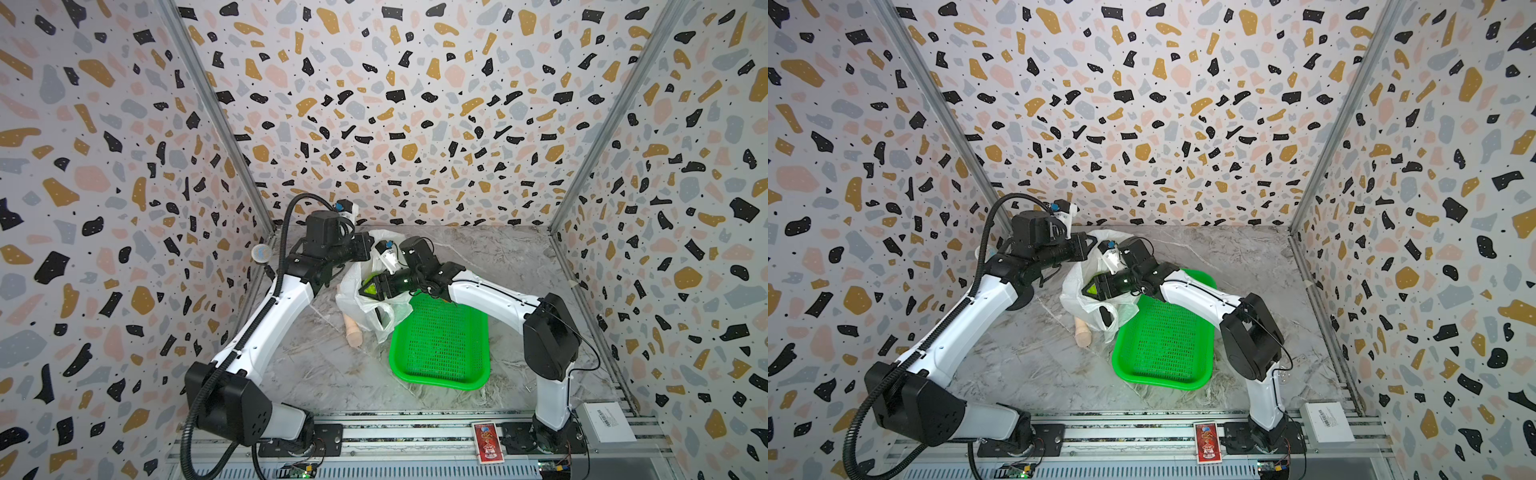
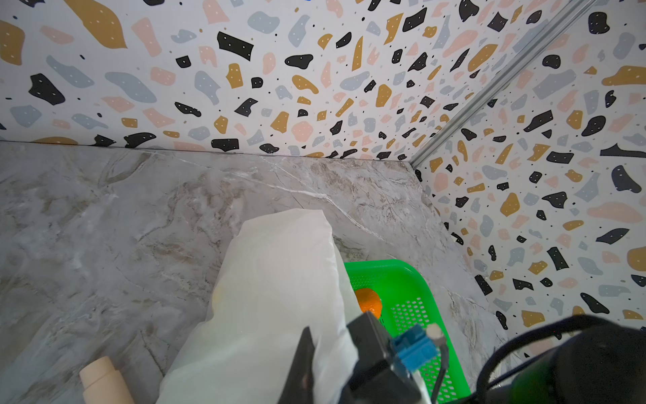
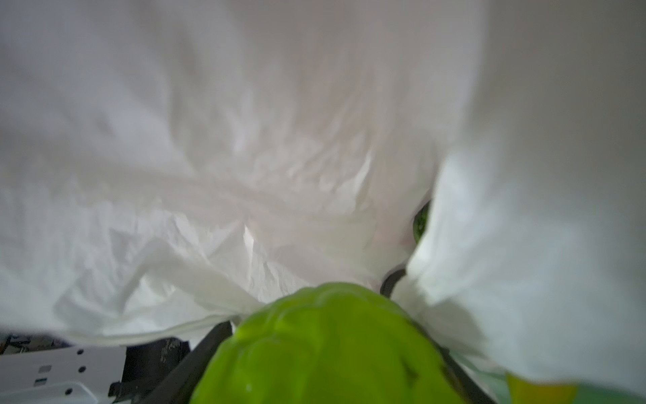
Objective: Place the fruits into the plastic bag
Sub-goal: Place the fruit in the plastic bag.
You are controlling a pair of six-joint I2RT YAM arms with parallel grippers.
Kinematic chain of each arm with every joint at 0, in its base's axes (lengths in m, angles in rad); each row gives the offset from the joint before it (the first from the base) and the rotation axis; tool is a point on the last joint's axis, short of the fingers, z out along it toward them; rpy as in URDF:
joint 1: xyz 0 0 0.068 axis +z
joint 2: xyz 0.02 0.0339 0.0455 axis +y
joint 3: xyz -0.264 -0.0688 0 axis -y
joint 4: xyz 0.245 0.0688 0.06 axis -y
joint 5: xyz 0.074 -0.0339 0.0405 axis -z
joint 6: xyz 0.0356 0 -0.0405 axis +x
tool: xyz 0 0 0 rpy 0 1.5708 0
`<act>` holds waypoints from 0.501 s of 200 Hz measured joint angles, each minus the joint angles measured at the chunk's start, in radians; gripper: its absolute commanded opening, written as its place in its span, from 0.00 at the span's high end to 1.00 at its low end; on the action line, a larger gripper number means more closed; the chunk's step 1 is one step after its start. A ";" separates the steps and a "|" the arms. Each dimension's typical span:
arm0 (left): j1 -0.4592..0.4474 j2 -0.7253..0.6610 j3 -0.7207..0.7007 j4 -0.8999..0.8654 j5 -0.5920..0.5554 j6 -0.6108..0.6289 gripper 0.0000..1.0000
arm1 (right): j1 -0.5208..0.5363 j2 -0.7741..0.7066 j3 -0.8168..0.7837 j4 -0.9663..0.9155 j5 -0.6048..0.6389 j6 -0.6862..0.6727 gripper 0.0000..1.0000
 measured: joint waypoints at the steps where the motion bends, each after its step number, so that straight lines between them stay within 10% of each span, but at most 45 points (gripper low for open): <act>1: 0.000 0.000 0.000 0.000 0.000 0.000 1.00 | 0.000 0.001 0.002 0.000 0.002 0.001 0.34; 61: -0.001 -0.005 -0.004 0.006 0.006 0.000 1.00 | -0.073 0.066 0.106 -0.035 0.165 0.088 0.00; 100: -0.001 -0.005 -0.004 0.003 0.006 0.001 1.00 | -0.111 0.043 0.066 -0.067 0.258 0.089 0.01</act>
